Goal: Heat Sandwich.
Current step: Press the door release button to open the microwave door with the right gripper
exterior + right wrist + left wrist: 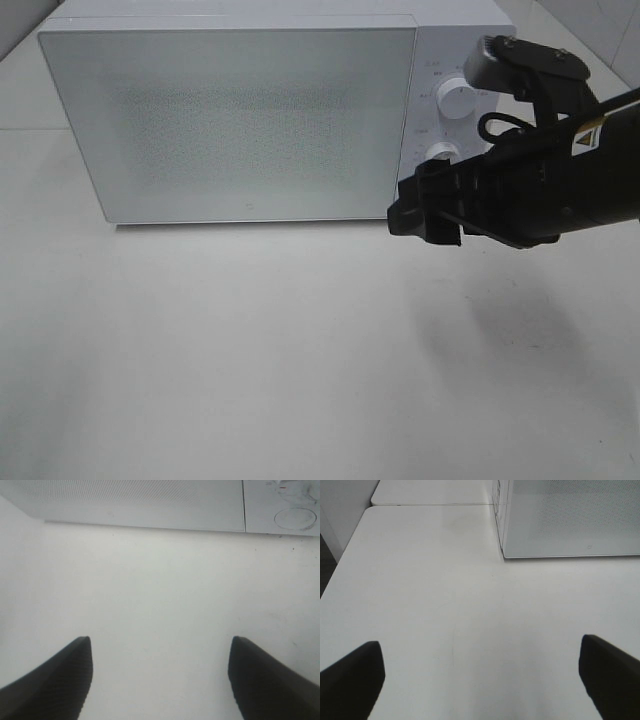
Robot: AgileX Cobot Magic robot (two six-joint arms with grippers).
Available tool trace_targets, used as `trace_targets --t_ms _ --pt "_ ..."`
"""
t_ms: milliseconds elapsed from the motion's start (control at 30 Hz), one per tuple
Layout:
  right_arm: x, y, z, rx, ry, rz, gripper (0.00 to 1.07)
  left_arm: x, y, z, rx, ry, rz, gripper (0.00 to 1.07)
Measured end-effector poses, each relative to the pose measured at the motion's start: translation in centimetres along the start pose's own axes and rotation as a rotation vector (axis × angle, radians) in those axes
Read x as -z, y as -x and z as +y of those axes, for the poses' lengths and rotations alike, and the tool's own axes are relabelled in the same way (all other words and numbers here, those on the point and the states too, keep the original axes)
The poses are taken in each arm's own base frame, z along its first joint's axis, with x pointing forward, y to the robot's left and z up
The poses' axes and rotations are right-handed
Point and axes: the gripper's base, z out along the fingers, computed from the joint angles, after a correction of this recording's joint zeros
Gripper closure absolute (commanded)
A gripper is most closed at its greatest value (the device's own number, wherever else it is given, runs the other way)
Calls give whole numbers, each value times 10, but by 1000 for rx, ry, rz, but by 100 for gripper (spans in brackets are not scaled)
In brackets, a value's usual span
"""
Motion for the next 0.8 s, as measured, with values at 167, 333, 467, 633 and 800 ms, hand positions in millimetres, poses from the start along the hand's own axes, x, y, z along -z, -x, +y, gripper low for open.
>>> trace_targets --t_ms 167,333,467,633,800 --pt "14 5 -1 157 -61 99 33 0 0 0 0 0 0 5" --pt "34 7 -3 220 -111 127 33 0 0 0 0 0 0 5" --pt "51 4 -4 234 -129 129 33 0 0 0 0 0 0 5" --pt "75 -1 -4 239 -135 123 33 0 0 0 0 0 0 5" --pt "98 -8 -6 246 -146 115 33 0 0 0 0 0 0 5"
